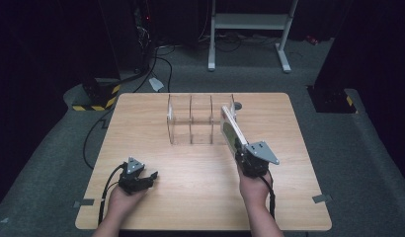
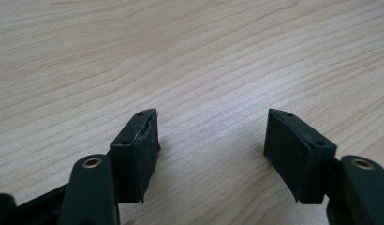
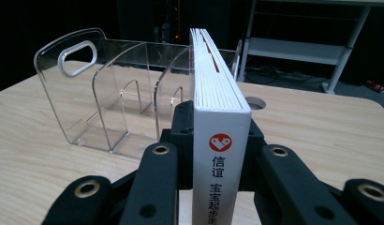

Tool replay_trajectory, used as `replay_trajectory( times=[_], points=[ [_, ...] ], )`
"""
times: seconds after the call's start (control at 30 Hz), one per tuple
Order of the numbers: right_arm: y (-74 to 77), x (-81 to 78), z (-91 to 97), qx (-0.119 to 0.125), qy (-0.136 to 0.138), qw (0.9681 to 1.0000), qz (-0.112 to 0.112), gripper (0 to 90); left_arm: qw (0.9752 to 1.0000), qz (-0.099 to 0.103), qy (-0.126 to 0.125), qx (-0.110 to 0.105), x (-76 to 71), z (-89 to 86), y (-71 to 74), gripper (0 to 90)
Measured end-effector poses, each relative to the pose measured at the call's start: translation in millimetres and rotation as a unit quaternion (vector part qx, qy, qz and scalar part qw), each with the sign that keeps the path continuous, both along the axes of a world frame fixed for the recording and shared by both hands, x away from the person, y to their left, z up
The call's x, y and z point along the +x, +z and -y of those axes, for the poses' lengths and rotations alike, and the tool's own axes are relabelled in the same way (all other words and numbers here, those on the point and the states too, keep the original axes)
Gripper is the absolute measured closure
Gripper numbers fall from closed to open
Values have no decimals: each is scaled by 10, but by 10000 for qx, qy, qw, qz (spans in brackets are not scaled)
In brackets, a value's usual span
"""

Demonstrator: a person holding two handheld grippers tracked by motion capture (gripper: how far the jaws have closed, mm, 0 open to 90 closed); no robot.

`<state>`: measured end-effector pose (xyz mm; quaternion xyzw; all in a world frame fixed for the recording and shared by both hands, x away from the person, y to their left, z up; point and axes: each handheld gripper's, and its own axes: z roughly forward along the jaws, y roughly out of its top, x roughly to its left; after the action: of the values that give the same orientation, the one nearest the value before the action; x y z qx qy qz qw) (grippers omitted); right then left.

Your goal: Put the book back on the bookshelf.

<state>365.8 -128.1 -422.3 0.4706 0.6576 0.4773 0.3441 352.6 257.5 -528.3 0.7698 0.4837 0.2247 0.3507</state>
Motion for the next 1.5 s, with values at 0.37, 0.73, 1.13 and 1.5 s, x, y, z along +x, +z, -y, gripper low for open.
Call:
replay_trajectory(
  times=[0.37,0.73,1.13,1.5],
  points=[
    [40,285,-101,-23,-133,9999,-29,753,10000,-3,-6,2,0,-1,0,352],
    [40,514,-208,-84,-246,9997,-43,753,10000,-4,-41,-1,3,-2,0,339],
    [-13,702,-327,-190,-373,9991,-69,753,10000,-16,-38,-5,-4,1,0,336],
    [-83,794,-349,-238,-462,9986,-113,753,10000,-17,-37,-6,-4,2,0,336]
  ],
)
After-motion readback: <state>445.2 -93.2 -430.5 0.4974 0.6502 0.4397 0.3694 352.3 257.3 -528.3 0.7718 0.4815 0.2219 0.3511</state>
